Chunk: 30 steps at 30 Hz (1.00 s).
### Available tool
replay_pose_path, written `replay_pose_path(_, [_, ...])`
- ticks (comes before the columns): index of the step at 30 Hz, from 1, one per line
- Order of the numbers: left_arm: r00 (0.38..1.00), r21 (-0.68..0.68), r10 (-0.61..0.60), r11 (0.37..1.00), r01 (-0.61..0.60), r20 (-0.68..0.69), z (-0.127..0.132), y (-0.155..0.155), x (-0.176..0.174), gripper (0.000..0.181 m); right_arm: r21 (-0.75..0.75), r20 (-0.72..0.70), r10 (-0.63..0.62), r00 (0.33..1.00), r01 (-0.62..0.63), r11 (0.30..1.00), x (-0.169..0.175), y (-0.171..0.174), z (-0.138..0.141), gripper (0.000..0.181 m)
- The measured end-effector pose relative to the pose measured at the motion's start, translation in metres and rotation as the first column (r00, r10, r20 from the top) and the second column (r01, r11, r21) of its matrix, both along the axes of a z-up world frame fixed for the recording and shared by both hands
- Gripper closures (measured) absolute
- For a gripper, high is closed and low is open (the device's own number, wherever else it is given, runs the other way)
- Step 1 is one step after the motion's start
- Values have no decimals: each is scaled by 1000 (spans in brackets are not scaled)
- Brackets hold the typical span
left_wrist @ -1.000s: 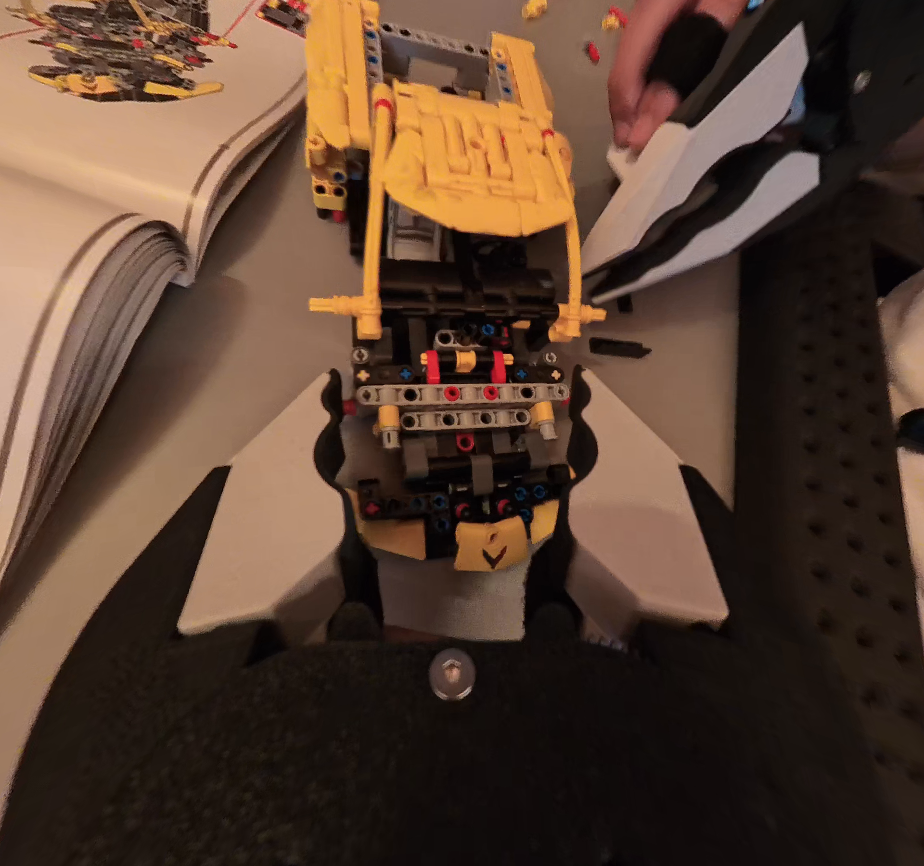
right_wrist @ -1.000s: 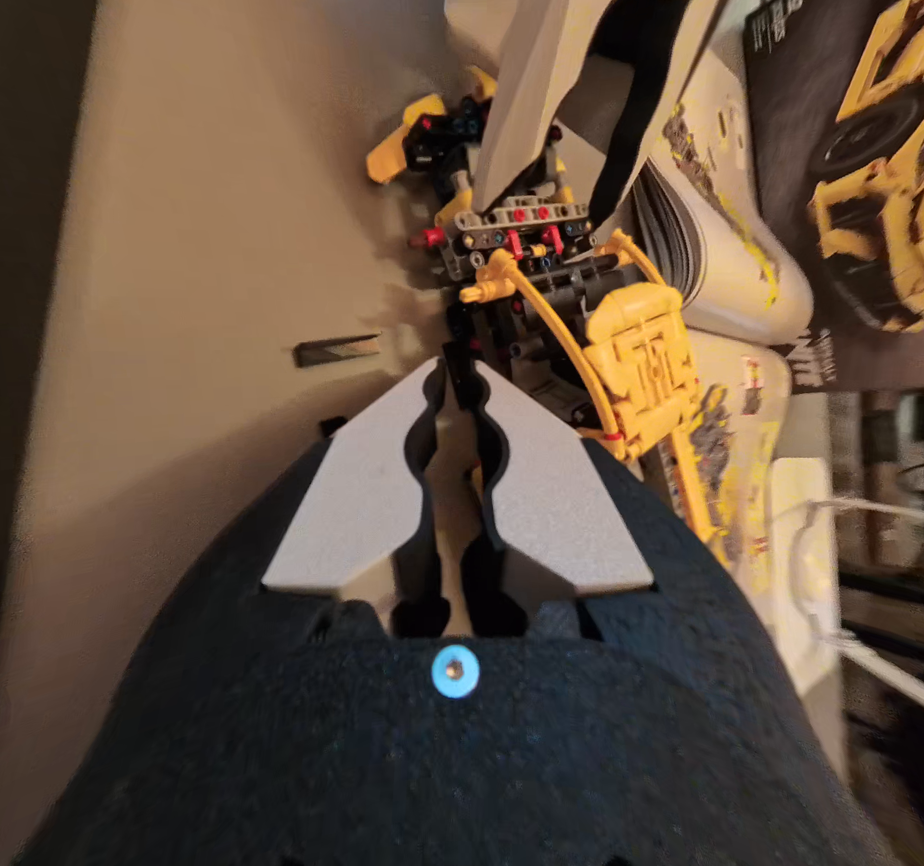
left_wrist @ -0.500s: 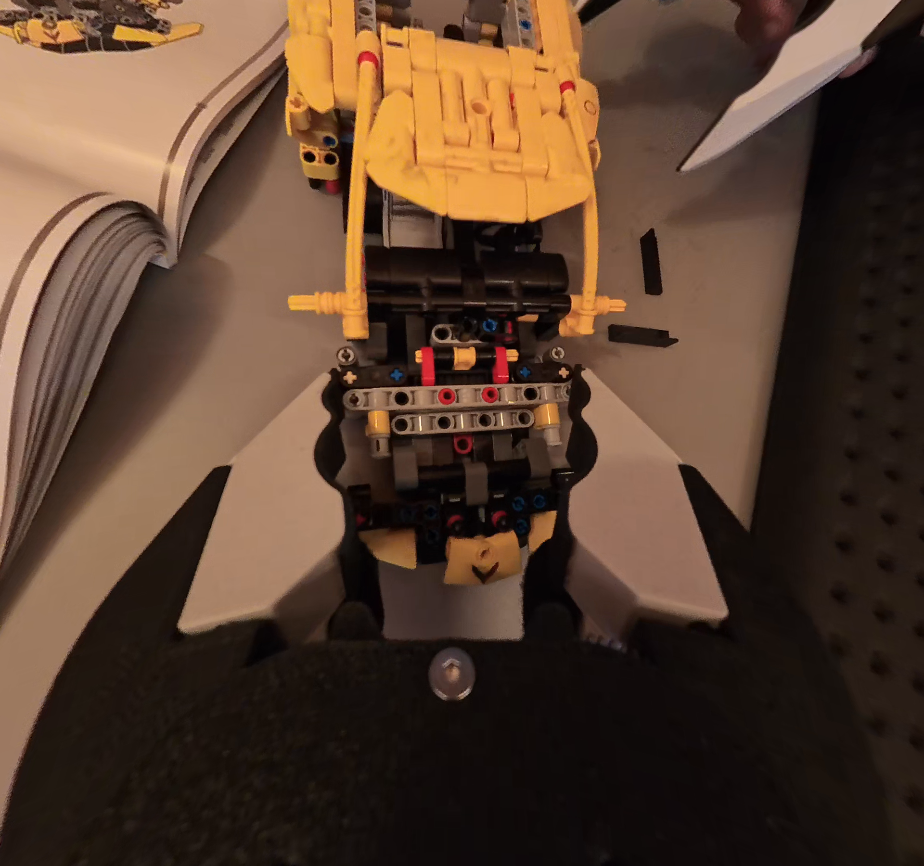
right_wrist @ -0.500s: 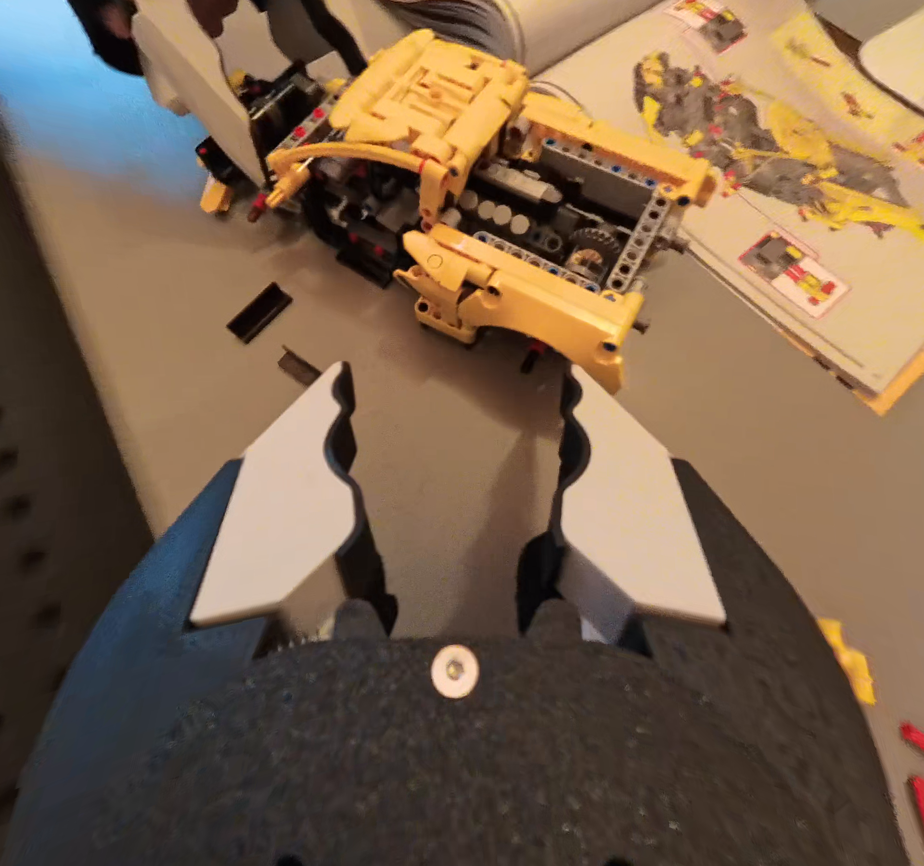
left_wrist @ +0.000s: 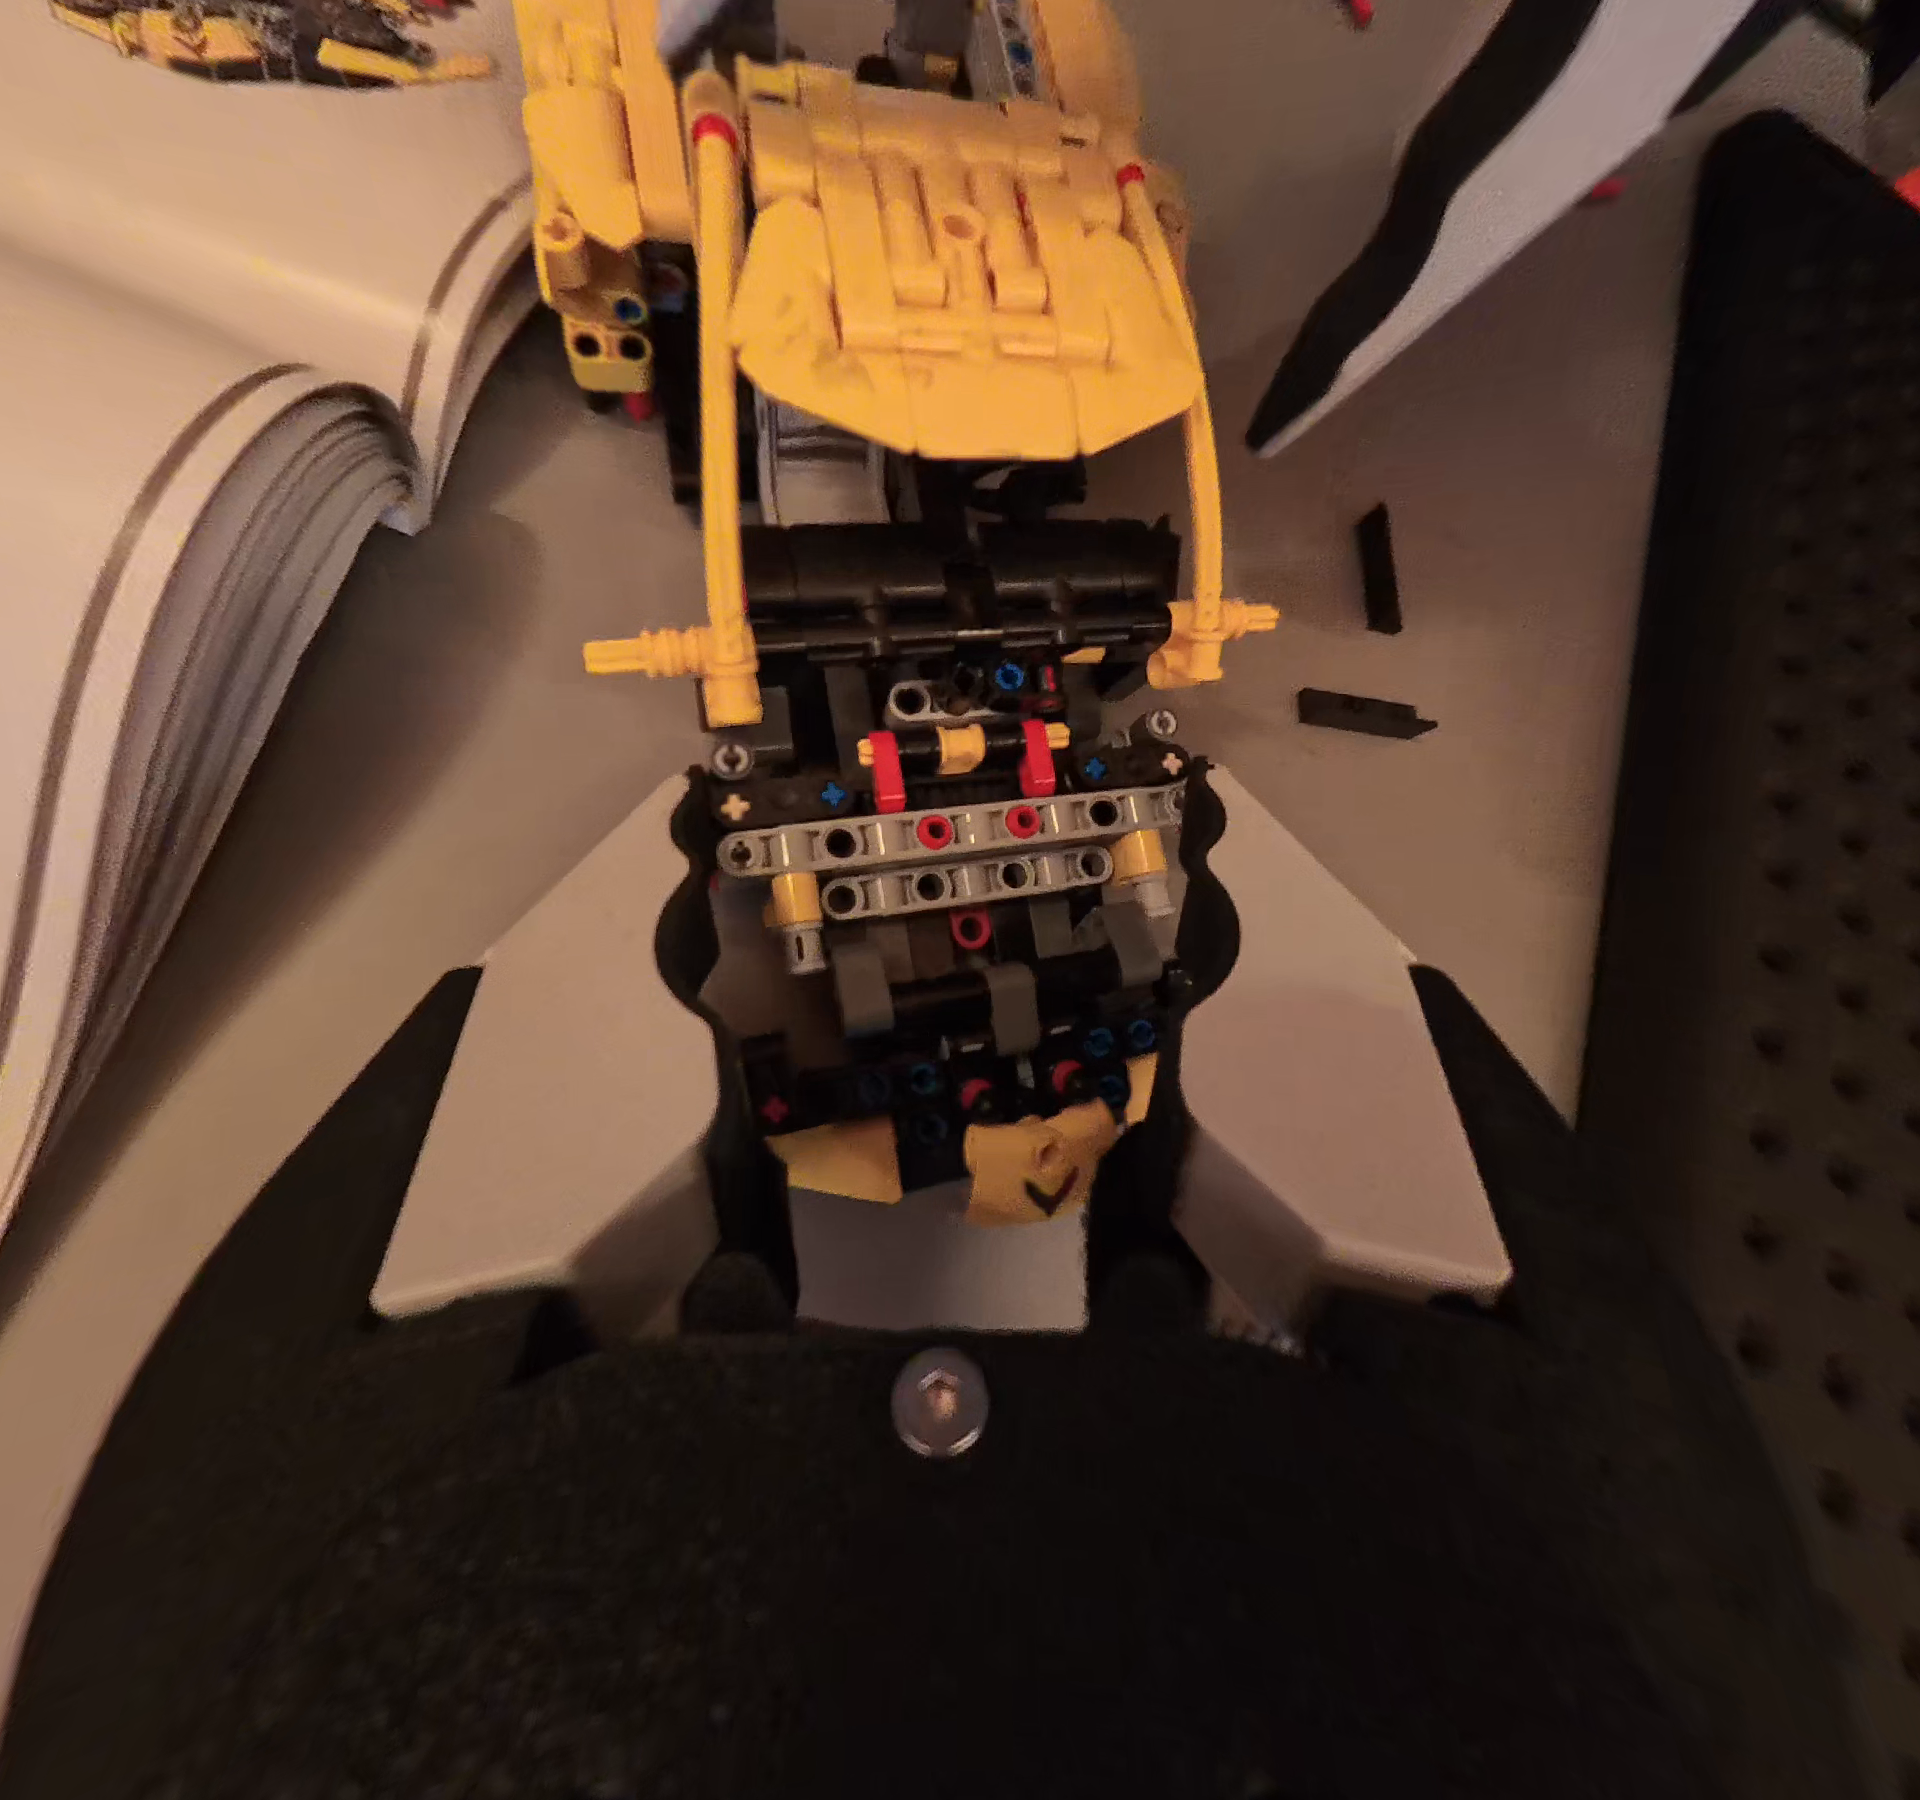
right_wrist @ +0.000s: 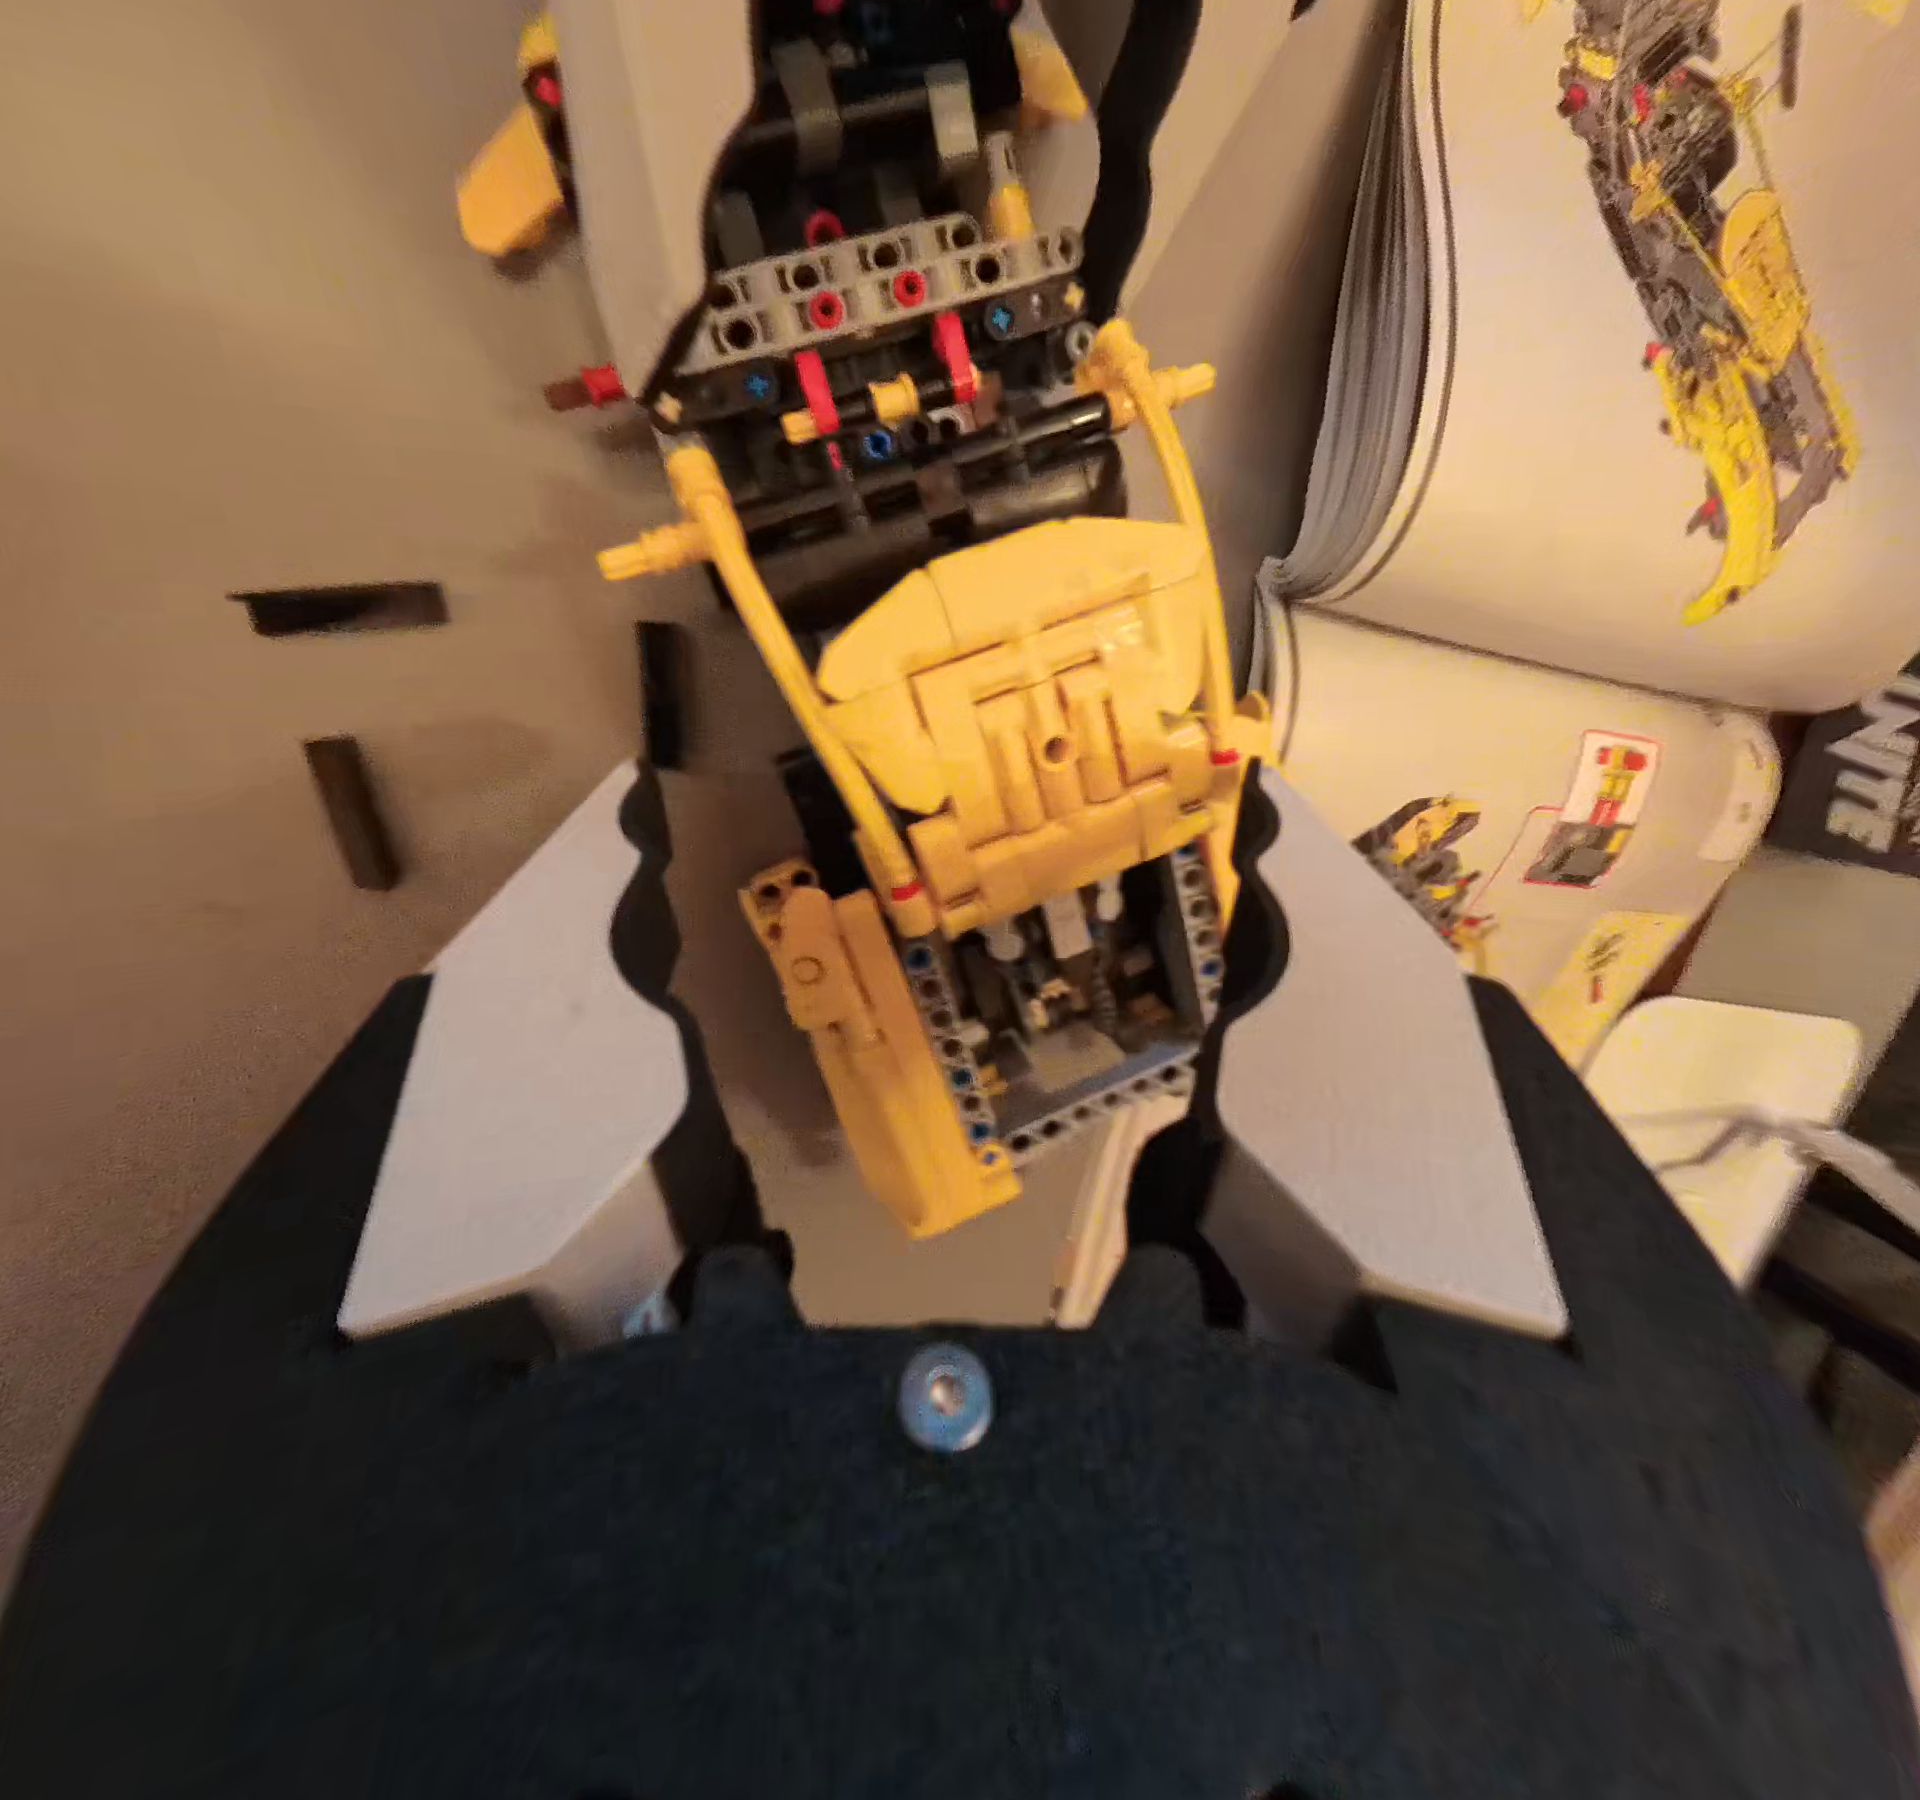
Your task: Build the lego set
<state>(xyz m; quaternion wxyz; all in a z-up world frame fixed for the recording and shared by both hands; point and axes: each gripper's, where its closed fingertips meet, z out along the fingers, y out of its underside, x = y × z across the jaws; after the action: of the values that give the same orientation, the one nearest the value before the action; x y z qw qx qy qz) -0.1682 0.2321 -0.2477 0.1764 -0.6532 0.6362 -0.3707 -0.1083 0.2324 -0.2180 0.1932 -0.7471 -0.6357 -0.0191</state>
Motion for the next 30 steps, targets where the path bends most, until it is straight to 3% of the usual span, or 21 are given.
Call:
replay_pose_path(5, [999, -12, -14, 1000, 14, 43, 0, -1, 0, 91, -29, 102, 104, 989, -101, 994, -8, 19, 3, 85])
replay_pose_path(8, [999, -16, -26, 1000, 26, 39, -1, -1, 0, 91, -154, 220, 138, 966, -105, 982, 2, 16, -19, 86])
replay_pose_path(11, [999, -11, -20, 1000, 21, 44, 1, 1, -2, 91, -227, 197, 141, 970, -95, 969, -1, 13, -25, 96])
replay_pose_path(14, [986, -35, 36, 999, -31, 161, 27, 12, -12, 91, -249, 197, 121, 973, -70, 966, 5, 9, -23, 102])
replay_pose_path(16, [941, -45, 106, 994, -96, 322, 61, 28, -23, 91, -255, 166, 100, 981, -55, 965, 10, 5, -21, 104])
replay_pose_path(19, [803, -110, 223, 975, -196, 552, 112, 56, -46, 91, -255, 40, 46, 998, -35, 966, 13, 0, -9, 104])
replay_pose_path(22, [704, -239, 317, 948, -211, 636, 129, 77, -66, 91, -266, -140, -34, 990, -4, 964, 14, -5, 14, 105])
replay_pose_path(23, [691, -256, 339, 940, -224, 639, 126, 84, -69, 91, -274, -205, -60, 977, 2, 962, 14, -7, 22, 105])
replay_pose_path(25, [722, -279, 356, 932, -230, 594, 110, 88, -65, 91, -285, -319, -99, 942, 4, 959, 13, -11, 34, 105])
replay_pose_path(30, [919, -262, 276, 943, -203, 283, 33, 60, -44, 93, -313, -511, -164, 844, -5, 950, 9, -15, 61, 105])
